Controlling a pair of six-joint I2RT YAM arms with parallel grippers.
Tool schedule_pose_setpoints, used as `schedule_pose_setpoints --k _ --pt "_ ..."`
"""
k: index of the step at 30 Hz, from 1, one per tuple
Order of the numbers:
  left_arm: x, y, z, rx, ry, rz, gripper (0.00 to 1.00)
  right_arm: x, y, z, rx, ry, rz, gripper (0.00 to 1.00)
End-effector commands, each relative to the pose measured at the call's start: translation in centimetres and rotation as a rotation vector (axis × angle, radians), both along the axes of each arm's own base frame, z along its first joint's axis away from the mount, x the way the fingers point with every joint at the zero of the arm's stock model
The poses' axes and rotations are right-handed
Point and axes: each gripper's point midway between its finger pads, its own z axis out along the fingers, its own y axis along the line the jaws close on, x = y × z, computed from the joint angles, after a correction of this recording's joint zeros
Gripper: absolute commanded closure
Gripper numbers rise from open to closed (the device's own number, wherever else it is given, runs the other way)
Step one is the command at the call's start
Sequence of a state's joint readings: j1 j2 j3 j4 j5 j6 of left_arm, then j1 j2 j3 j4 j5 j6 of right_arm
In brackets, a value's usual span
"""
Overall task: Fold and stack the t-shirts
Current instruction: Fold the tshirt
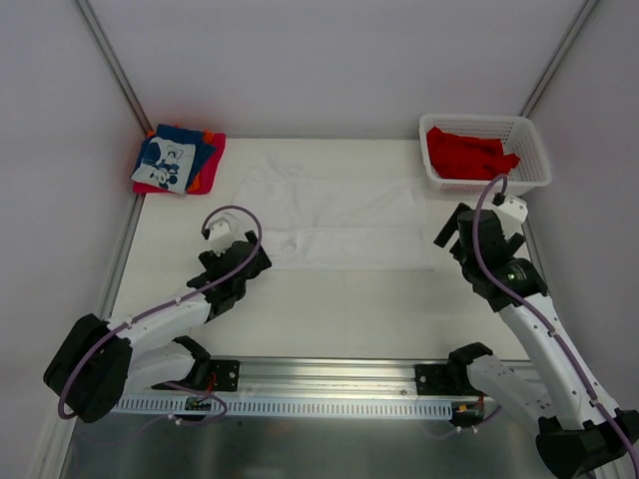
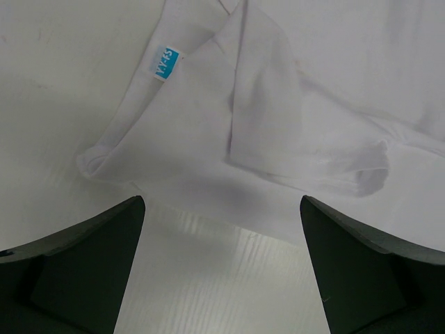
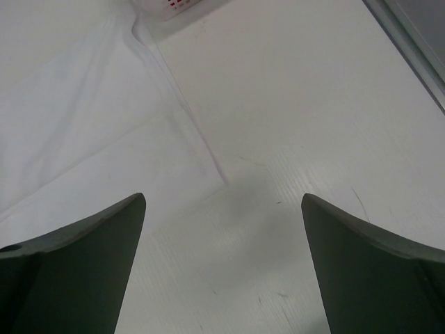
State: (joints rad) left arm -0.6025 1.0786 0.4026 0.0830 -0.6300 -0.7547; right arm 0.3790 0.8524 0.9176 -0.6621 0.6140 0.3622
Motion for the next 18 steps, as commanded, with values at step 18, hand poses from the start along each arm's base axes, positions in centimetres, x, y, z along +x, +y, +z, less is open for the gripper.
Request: schedule_pose_setpoints --k 18 --pt "4.7 -3.6 -0.1 -0.063 -0.074 -0.039 0.13 -5.0 -2.5 0.0 -0.025 0.016 -0.039 0.0"
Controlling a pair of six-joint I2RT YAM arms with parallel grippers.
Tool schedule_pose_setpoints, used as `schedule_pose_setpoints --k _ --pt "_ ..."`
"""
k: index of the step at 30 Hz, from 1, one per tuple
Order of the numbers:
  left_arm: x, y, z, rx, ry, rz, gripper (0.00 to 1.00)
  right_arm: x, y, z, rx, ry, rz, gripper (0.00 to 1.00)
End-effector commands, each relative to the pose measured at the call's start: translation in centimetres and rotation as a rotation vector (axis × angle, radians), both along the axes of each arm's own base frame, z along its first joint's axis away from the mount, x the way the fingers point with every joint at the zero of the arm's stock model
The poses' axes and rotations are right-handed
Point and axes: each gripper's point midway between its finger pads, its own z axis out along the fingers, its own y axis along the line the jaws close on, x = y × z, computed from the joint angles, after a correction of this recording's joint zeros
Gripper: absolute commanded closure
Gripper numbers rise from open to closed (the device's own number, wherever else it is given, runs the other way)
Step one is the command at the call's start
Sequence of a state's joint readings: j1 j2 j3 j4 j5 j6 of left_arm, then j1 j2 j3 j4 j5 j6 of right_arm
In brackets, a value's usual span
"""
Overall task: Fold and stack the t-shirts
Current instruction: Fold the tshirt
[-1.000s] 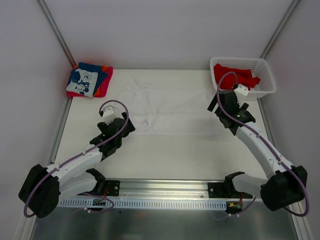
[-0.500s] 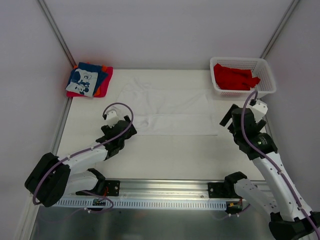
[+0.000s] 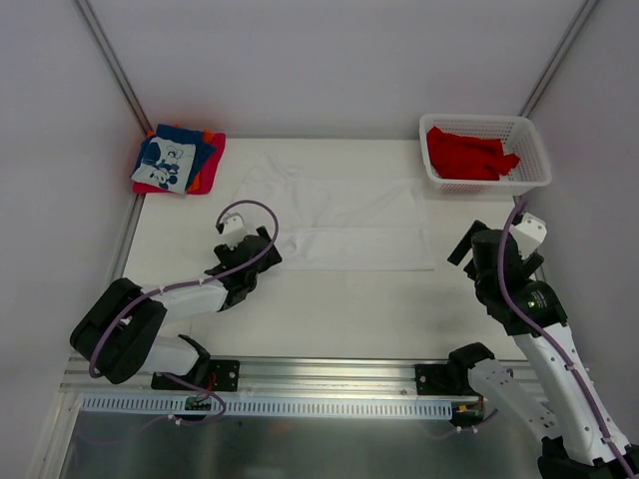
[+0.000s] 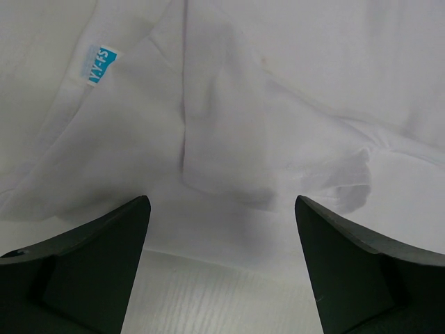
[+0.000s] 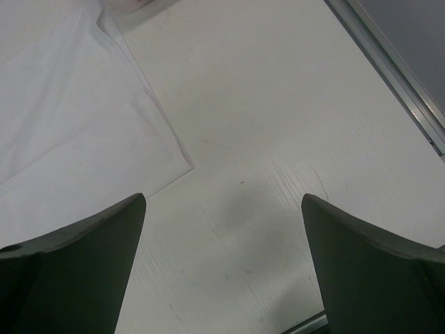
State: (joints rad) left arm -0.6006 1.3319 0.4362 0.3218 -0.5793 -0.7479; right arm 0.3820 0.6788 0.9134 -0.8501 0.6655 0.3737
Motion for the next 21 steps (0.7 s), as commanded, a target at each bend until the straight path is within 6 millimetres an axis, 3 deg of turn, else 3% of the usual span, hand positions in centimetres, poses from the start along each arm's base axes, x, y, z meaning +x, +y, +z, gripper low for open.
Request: schedule_pose_setpoints --k 1,9,17,21 --pt "2.0 -0.8 2.2 -0.028 -0.078 0.004 0.16 -0.2 0.2 -0.9 0.004 0.02 0.005 0.0" --pt "2.7 -0.5 2.2 0.007 -0.09 0.019 0.19 0.2 0.5 -1.5 -0.002 0.034 0.009 0.0" --pt "2.6 -0.6 0.7 0.003 -0.065 0.029 0.21 0.0 0.1 -1.3 -0.023 0.031 0.0 0.01" --pt "2.8 -0.8 0.1 0.002 -0.051 0.029 0.32 0.1 0.0 -1.2 -0.023 0.023 -0.001 0.0"
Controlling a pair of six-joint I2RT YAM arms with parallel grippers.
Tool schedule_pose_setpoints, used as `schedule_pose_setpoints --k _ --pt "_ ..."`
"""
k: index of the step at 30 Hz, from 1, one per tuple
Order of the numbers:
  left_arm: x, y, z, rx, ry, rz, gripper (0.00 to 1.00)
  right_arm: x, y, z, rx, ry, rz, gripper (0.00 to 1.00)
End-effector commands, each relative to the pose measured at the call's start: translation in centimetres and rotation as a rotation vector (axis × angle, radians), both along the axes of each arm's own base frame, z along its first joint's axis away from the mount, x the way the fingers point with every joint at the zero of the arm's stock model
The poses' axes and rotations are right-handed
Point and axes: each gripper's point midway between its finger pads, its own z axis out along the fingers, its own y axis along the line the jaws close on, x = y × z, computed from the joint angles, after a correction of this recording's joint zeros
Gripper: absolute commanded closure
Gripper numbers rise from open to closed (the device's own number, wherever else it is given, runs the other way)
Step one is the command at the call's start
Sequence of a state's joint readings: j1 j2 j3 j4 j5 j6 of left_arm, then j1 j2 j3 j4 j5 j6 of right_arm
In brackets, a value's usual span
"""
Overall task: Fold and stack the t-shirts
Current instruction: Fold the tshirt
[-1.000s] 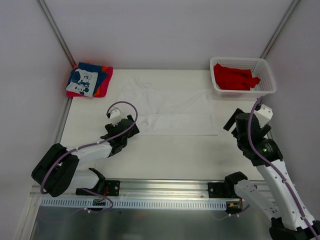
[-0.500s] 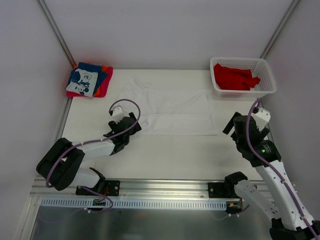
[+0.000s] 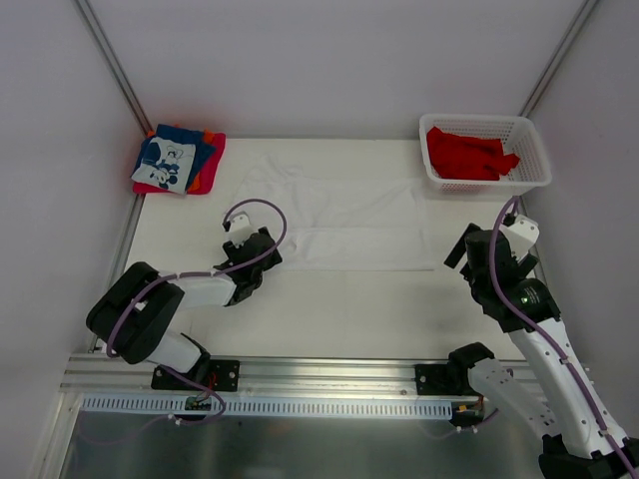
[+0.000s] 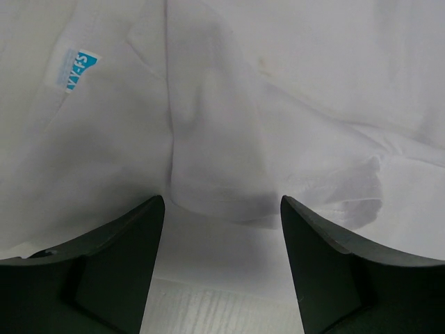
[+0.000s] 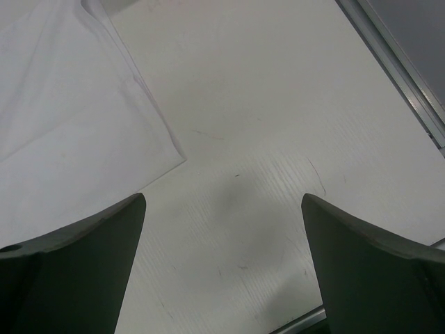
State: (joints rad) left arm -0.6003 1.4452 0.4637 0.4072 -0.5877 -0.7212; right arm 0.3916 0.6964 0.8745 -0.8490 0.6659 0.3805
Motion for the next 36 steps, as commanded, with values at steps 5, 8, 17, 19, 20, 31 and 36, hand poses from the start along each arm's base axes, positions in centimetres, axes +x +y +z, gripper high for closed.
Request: schedule_pose_setpoints --k 5,8,17,19,20,31,36 --pt "1.7 0.0 0.7 -0.017 -0.046 0.05 0.4 0.2 -0.2 0.3 -0.017 -0.011 -0.003 0.01" --pt "1.7 0.0 0.6 -0.016 -0.044 0.053 0.49 0.2 -0.2 0.2 -0.018 -0.011 -0.003 0.0" --pt "1.8 0.1 0.2 -0.006 -0.033 0.063 0.75 0.3 -0.1 -0.2 -0.021 -0.004 -0.005 0.01" --pt "1.9 0.3 0.1 0.004 -0.024 0.07 0.85 0.3 -0.1 -0.2 -0.019 -0.004 -0.002 0.01" --pt "1.9 0.3 0.1 0.005 -0.021 0.073 0.92 0.3 -0.1 -0.2 -0.019 -0.004 -0.002 0.01" --pt "2.2 0.4 -0.1 0.018 -0.008 0.084 0.98 0.4 -0.1 -0.1 -0.026 -0.004 0.0 0.0" --pt "2.1 0.4 0.0 0.016 -0.008 0.084 0.47 0.5 0.0 -0.1 -0.029 -0.002 0.004 0.0"
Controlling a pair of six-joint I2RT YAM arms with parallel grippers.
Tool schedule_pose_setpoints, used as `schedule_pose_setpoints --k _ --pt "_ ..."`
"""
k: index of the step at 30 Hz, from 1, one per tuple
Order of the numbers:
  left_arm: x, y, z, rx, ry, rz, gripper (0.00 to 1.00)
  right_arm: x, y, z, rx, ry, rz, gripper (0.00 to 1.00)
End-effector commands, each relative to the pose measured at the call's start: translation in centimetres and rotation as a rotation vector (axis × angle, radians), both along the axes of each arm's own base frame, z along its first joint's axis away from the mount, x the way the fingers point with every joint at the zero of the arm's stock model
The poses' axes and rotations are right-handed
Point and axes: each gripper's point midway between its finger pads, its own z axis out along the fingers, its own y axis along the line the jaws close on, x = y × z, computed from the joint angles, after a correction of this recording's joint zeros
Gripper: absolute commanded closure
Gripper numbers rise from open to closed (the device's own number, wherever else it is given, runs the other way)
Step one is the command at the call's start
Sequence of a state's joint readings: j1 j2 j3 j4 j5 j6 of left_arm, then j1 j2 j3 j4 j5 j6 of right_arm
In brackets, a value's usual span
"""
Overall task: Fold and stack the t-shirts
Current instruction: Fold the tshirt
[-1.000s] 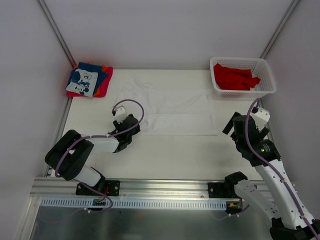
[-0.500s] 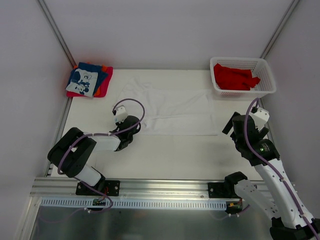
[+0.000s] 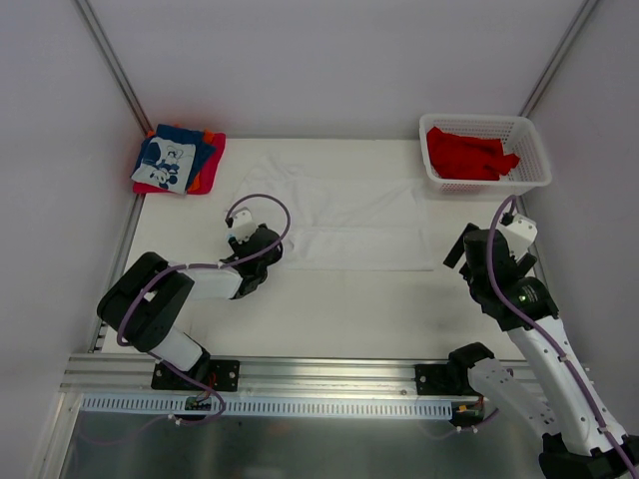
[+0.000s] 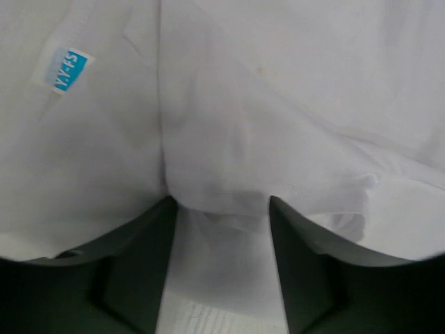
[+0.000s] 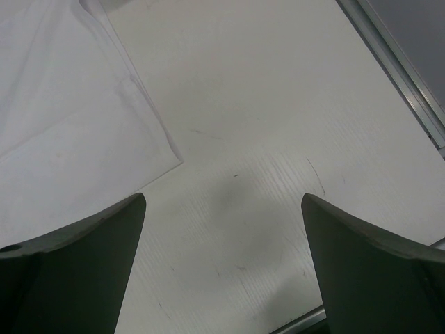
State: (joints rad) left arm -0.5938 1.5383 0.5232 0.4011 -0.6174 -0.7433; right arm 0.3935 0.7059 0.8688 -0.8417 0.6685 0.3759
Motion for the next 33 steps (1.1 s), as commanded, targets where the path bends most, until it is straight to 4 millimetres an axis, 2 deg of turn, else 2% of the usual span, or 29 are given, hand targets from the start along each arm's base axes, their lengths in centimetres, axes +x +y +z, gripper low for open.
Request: schedule_pose_setpoints --k 1,3,4,9,22,29,33 --pt "0.8 0.5 0.8 -0.002 -0.024 0.045 0.39 0.4 -0.1 0.1 -0.02 -0.01 0.003 0.0" --pt "0.8 0.5 1.0 -0.003 -0.027 0.046 0.27 0.4 -0.1 0.0 -0.023 -0.007 0.002 0.0" --pt "0.9 0.5 1.2 -0.003 -0.032 0.046 0.25 0.4 -0.1 0.0 -0.024 -0.005 0.003 0.01" --pt "1.3 0.6 2.2 0.014 -0.049 0.047 0.25 0.4 0.0 -0.1 -0.022 -0.008 0.005 0.01" --pt "3.1 0.1 5.3 0.034 -0.103 0.045 0.38 0.1 -0.2 -0.4 -0.026 -0.004 0.003 0.01" --pt "3.2 0.1 4.6 0.037 -0.083 0.049 0.44 0.0 -0.5 -0.1 -0.034 -0.016 -0.004 0.01" --pt "3.1 0.3 4.0 0.038 -0.07 0.059 0.58 -0.2 -0.7 -0.2 -0.045 -0.014 -0.008 0.01"
